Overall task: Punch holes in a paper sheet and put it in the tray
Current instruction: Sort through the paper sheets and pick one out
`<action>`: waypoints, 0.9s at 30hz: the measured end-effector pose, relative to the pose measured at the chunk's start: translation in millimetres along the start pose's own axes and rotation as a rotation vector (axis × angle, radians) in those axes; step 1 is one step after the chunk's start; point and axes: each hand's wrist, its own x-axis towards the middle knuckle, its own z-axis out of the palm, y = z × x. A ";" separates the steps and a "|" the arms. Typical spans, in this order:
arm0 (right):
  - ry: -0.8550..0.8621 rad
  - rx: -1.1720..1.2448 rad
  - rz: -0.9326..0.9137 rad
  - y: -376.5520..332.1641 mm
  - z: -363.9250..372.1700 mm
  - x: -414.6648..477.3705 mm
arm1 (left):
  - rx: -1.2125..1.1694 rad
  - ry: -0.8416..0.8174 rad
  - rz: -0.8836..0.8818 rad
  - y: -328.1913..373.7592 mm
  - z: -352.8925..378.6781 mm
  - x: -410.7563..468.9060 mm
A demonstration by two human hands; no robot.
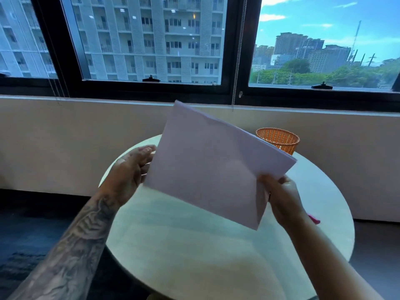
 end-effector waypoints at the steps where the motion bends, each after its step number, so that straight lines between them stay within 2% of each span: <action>1: -0.020 -0.037 -0.021 -2.7 0.9 -0.3 | 0.107 -0.009 -0.003 1.2 1.1 0.8; 4: -0.062 -0.126 -0.117 -11.4 8.0 -2.6 | 0.247 0.057 0.089 -1.0 12.6 5.8; 8: -0.062 -0.158 -0.227 -19.7 16.1 -1.7 | 0.208 0.199 0.198 -5.7 31.8 4.7; 11: -0.068 -0.146 -0.249 -20.4 16.4 -2.2 | 0.172 0.239 0.249 -13.5 38.8 -1.3; 14: -0.053 -0.143 -0.202 1.3 8.6 -5.0 | 0.224 0.285 0.240 -36.2 36.9 -12.7; 19: 0.004 -0.176 -0.065 53.7 -2.8 -19.0 | 0.337 0.294 0.097 -86.7 28.9 -26.5; 27: -0.011 -0.184 -0.087 40.8 5.8 -10.5 | 0.338 0.302 0.134 -81.1 37.9 -16.2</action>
